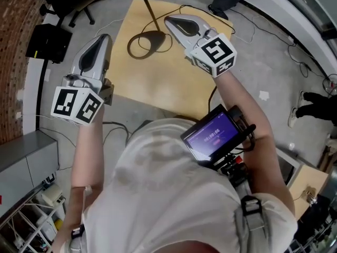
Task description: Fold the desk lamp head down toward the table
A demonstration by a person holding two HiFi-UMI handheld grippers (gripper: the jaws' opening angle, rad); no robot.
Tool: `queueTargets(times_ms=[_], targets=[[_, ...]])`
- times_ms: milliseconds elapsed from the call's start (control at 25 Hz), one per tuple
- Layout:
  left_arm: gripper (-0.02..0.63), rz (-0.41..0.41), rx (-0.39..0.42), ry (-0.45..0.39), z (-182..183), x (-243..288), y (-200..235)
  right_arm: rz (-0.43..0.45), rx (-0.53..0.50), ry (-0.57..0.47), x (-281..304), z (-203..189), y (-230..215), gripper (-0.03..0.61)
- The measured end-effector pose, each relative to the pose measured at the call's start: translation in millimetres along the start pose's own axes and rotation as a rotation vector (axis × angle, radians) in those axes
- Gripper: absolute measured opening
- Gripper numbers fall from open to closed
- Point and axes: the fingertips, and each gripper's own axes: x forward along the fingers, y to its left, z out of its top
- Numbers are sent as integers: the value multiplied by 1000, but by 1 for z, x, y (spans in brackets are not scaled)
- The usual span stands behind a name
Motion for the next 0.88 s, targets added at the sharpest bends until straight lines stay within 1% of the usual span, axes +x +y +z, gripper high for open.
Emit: queueTargets(times_ms=[200,320,480,680,880], targets=[[2,56,37,-11,24,-6,10,17,-37,-32,7,16,-11,14],[2,79,76,-17,40,-11,9,21,-63,-57,7,26,-16,14],[2,85,103,-21,57,-11,6,13,-84,-81,9,41,-25,14],[2,88,115,-24,70,-19,-3,8,-106,-77,8,51,-27,23],[3,102,154,-34,103,-19,-9,10,-140,-72,16,66,-40,55]])
